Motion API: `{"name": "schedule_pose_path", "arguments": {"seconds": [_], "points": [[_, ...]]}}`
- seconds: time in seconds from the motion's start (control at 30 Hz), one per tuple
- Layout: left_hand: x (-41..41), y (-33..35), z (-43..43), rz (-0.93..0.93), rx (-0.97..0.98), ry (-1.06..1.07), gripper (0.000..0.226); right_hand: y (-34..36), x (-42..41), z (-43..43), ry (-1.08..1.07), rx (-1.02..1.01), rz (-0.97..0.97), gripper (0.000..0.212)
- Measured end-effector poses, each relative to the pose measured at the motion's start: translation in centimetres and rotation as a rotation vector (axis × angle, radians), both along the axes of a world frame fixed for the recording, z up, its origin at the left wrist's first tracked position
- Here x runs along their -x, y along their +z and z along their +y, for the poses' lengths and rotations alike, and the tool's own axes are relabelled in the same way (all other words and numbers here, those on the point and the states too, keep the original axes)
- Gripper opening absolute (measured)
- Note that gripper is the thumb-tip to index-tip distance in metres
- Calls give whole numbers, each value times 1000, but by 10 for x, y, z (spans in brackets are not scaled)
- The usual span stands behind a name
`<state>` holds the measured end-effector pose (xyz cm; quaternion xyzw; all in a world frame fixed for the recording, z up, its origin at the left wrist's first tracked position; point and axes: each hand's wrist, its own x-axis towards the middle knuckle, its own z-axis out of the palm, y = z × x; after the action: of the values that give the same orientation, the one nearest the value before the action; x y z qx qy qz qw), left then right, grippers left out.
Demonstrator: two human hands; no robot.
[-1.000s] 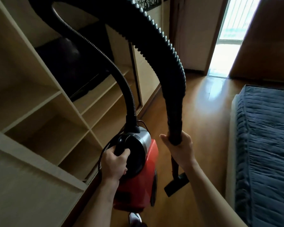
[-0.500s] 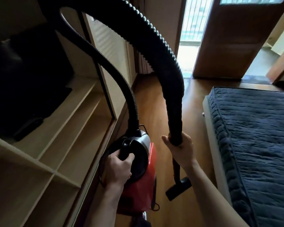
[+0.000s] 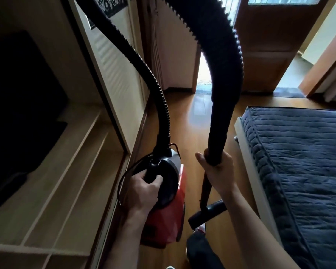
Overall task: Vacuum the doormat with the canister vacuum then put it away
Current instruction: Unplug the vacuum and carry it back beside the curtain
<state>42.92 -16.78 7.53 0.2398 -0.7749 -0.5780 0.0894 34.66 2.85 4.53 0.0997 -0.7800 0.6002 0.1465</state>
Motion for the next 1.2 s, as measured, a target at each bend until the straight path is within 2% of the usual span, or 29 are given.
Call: {"name": "schedule_pose_path", "arguments": {"seconds": [0.2,0.43,0.67,0.87,1.03,1.2], "points": [[78,-7,-21,-6,16,23,22,-13,82,-14,4,4,25,45],[210,-17,-26,-26,38,11,26,-23,214,-18,-13,13,-7,36],[349,-15,-17,-53,110,-7,31,-17,348,-9,20,47,-6,45],[436,-3,-9,-41,124,-28,37,-15,432,4,-19,53,-19,51],[504,-2,-10,-39,93,-22,41,-21,496,4,-16,58,-42,46],[583,-14,-24,-61,60,-63,33,-30,569,-1,-49,29,-51,40]]}}
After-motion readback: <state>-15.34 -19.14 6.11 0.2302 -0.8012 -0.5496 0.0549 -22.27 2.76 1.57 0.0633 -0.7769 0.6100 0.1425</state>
